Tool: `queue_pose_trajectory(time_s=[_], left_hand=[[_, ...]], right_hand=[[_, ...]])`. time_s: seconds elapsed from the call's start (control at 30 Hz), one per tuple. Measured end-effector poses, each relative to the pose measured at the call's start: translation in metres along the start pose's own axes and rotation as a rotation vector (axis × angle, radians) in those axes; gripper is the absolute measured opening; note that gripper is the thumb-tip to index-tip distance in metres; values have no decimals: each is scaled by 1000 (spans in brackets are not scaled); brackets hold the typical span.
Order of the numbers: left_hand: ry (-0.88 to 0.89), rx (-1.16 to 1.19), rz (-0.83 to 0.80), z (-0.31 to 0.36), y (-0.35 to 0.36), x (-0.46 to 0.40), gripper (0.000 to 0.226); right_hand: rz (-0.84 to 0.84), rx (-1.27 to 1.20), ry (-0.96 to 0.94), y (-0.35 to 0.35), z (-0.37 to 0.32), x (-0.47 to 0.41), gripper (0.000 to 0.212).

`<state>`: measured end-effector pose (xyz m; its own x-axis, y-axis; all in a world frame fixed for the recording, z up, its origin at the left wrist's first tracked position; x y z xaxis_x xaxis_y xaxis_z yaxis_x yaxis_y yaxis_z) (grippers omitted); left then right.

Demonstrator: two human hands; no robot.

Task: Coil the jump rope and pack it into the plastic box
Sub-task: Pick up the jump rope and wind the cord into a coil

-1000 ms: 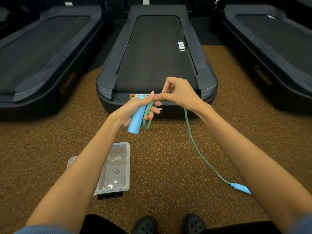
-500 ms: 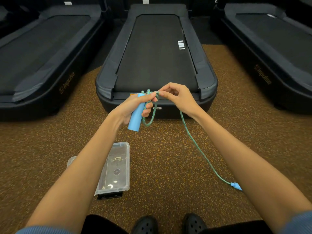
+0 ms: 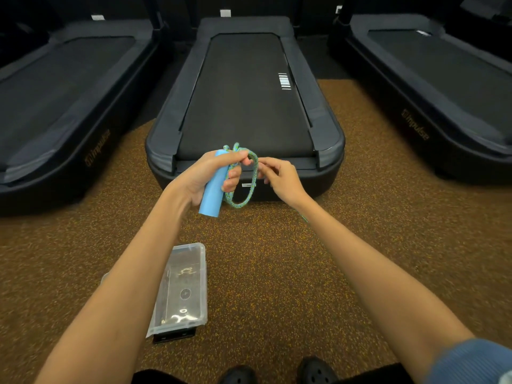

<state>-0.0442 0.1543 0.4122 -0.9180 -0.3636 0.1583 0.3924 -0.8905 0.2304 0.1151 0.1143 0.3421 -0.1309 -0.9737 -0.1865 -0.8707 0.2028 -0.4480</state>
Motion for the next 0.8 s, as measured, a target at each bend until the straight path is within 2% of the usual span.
queue_pose_trajectory(time_s=[0.2, 0.4, 0.63, 0.8], left_hand=[[91, 47, 57, 6, -6, 2, 22], [225, 157, 181, 6, -20, 6, 20], [332, 332, 357, 3, -36, 10, 21], [394, 416, 405, 5, -53, 16, 22]], right_hand=[[-7, -29, 74, 8, 15, 7, 25], [-94, 41, 166, 11, 35, 21, 27], [-364, 193, 173, 16, 30, 27, 30], [-490, 236, 214, 10, 28, 33, 31]])
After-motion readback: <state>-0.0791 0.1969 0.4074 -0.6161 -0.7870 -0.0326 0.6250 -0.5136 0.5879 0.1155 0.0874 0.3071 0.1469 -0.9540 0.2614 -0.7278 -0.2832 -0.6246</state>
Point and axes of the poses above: each hand's wrist, its own x-axis away from the middle knuckle, its own y-axis out of the palm, z = x × y, the point moved 3 cm from there along -x, towards the middle knuckle, and after that the axes turned 14 degrees about -z, right-handed, at the moved point
